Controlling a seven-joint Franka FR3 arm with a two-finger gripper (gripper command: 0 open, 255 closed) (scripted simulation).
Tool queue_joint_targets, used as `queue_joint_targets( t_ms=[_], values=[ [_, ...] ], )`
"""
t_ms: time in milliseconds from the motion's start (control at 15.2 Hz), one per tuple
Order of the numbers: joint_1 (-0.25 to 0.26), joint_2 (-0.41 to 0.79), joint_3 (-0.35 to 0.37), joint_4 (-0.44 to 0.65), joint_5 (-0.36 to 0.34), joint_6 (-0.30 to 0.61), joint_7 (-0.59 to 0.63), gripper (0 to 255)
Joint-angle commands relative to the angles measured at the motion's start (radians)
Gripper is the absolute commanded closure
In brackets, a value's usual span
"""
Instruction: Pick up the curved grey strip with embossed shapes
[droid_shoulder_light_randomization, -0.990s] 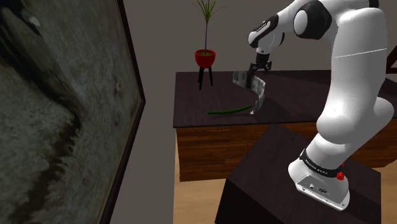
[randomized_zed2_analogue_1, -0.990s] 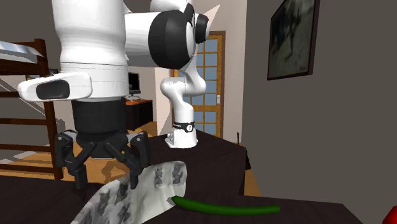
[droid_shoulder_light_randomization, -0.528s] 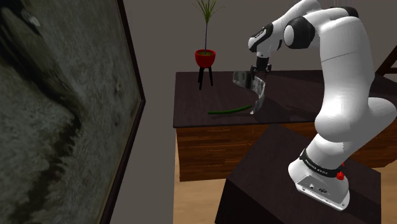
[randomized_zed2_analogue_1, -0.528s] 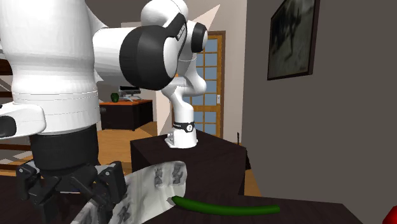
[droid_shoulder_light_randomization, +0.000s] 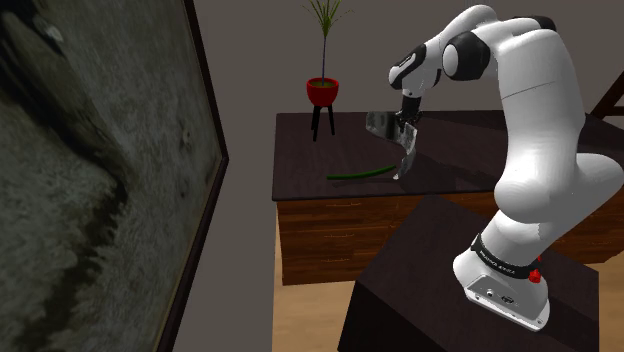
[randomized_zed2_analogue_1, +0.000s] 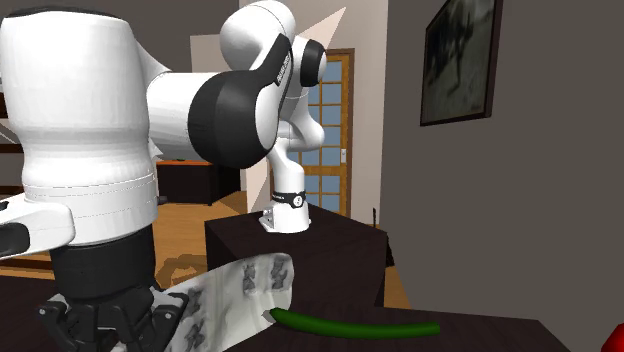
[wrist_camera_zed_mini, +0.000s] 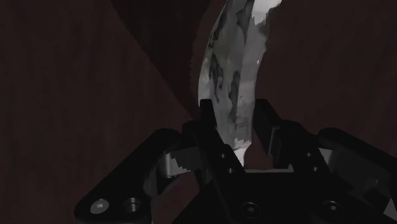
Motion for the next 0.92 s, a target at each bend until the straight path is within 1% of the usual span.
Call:
queue_joint_targets(
  t_ms=[0,462,858],
  values=[
    [-0.001,0.001,0.000,0.001,0.000,0.000,0.000,255],
    [0.001,-0.001,0.000,-0.002,0.000,0.002,0.000,255],
    [0.008,-0.046,-0.012,0.008,-0.015,-0.052,0.006,255]
  ],
)
